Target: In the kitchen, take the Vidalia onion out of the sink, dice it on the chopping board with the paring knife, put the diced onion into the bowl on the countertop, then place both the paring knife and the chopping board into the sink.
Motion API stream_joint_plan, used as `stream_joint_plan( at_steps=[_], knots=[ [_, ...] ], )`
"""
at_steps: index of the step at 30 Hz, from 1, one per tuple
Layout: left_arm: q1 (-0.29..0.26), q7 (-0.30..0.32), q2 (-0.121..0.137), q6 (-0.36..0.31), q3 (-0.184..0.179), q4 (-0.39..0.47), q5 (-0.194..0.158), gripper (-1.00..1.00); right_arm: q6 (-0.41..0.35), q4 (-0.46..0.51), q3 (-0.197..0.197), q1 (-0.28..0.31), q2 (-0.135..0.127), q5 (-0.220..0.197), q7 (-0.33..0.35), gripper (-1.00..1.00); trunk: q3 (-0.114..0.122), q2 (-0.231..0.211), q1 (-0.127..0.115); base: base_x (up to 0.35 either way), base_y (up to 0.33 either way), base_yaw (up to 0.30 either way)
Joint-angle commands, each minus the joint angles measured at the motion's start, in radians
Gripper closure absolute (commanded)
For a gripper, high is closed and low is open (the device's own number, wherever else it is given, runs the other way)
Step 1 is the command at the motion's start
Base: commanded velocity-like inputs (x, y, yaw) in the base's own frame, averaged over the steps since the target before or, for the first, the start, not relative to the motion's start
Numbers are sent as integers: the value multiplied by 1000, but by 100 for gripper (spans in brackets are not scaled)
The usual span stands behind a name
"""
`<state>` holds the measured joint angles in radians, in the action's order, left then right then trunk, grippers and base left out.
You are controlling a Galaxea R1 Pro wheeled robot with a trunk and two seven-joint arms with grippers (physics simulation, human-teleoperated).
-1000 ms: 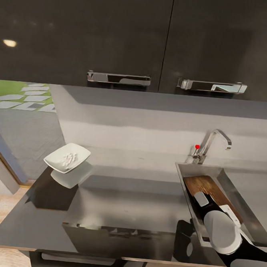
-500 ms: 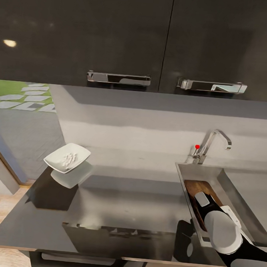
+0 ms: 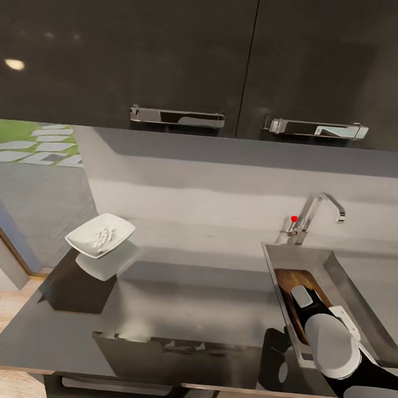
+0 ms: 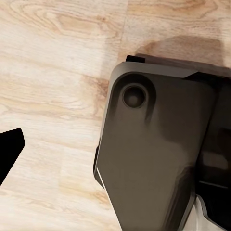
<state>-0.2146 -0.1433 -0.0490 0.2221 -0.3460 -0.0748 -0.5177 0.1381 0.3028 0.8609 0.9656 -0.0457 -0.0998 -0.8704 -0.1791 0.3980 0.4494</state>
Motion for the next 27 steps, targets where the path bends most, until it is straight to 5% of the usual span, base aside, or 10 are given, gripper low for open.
stream_joint_plan(
  at_steps=[1, 8, 12, 13, 16, 19, 21, 25, 27],
  knots=[
    [-2, -1, -1, 6, -8, -4, -5, -100, 9, 1, -3, 1, 0, -10, -1, -100, -2, 2, 1, 0, 0, 0],
    [-2, 1, -1, 7, -8, -3, -5, -100, -24, 87, -39, 1, -5, -1, 23, -100, -2, 2, 1, 0, 0, 0],
    [-2, 1, 0, 10, -8, -3, -5, -100, -149, 199, -189, 1, -1, -1, 33, -100, -2, 2, 1, 0, 0, 0],
    [-2, 2, 0, 14, -8, -3, -5, -100, -241, 294, -331, 1, -1, -3, 58, -100, -2, 2, 1, 0, 0, 0],
    [-2, 2, 0, 17, -8, -3, -5, -100, -332, 355, -393, 1, -5, -4, 125, -100, -2, 2, 1, 0, 0, 0],
    [-2, 4, 2, 21, -8, -3, -5, -100, -480, 420, -418, 1, -14, 1, 291, -100, -2, 2, 1, 0, 0, 0],
    [-2, 6, 3, 30, -9, -3, -5, -100, -564, 451, -424, 1, -50, 3, 427, -100, -2, 2, 1, 0, 0, 0],
    [-2, 8, 9, 63, -10, -3, -5, -100, -633, 469, -446, 1, -170, 7, 718, -100, -2, 2, 1, 0, 0, 0],
    [-2, 8, 11, 71, -10, -3, -5, -100, -643, 471, -455, 1, -233, 48, 882, -100, -2, 2, 1, 0, 0, 0]
  ],
)
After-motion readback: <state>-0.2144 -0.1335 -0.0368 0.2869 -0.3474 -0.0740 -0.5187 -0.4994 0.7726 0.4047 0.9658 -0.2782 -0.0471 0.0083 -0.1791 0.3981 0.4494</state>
